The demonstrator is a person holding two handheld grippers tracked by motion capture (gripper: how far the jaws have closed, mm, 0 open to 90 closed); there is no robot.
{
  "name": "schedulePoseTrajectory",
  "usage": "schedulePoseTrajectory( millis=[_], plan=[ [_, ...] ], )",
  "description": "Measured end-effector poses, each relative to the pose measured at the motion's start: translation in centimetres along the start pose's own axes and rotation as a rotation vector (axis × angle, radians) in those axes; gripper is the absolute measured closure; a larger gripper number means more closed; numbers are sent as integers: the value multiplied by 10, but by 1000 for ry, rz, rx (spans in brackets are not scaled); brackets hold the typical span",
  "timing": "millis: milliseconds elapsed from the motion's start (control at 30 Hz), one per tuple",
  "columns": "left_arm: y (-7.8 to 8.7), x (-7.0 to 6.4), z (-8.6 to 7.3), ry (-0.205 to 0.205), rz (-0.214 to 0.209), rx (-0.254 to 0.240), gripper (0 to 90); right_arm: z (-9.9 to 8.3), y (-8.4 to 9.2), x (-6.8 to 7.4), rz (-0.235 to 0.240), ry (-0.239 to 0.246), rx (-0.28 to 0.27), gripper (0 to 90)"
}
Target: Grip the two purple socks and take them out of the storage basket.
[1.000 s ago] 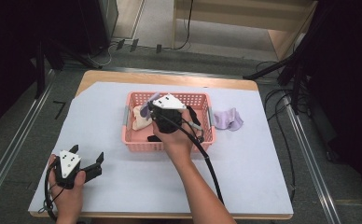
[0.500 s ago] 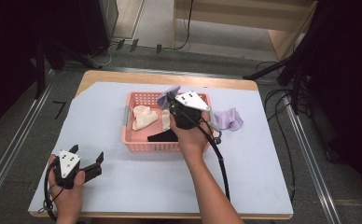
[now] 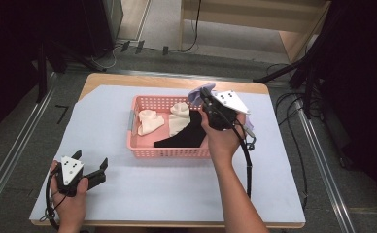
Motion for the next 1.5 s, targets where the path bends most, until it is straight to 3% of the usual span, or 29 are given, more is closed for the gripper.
schedulePoseTrajectory(
  millis=[433, 567, 833, 900, 933, 967, 1067, 1233, 1500],
  plan=[
    [1, 0, 0, 1, 2, -6, 137, -3, 28, -67, -133, -21, 0, 888],
    [1, -1, 0, 0, 4, -12, 137, -19, 32, -87, -171, -19, 38, 887],
    [1, 0, 0, 2, 1, -13, 137, -67, 40, -126, -246, -69, 157, 877],
    [1, 0, 0, 2, -2, -9, 137, -76, 43, -132, -240, -87, 192, 823],
    [1, 0, 0, 1, -2, -8, 137, -80, 45, -134, -229, -108, 201, 753],
    [1, 0, 0, 2, -2, -8, 137, -83, 47, -136, -217, -145, 206, 688],
    [1, 0, 0, 2, -2, -9, 137, -91, 56, -142, -213, -231, 207, 615],
    [1, -1, 0, -1, 5, -10, 137, -95, 75, -147, -219, -230, 189, 558],
    [1, -1, 0, -4, 3, -13, 138, -101, 110, -157, -233, -170, 184, 486]
  ],
)
Point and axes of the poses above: each handheld gripper's, and its own axes: y roughly backward along the jaws, z roughly out of its top, x roughly to its left, the point moved 3 cm from there along -y, roughly forward along the jaws, and after that the axes turned 8 degrees about -x, right-handed, at the moved point
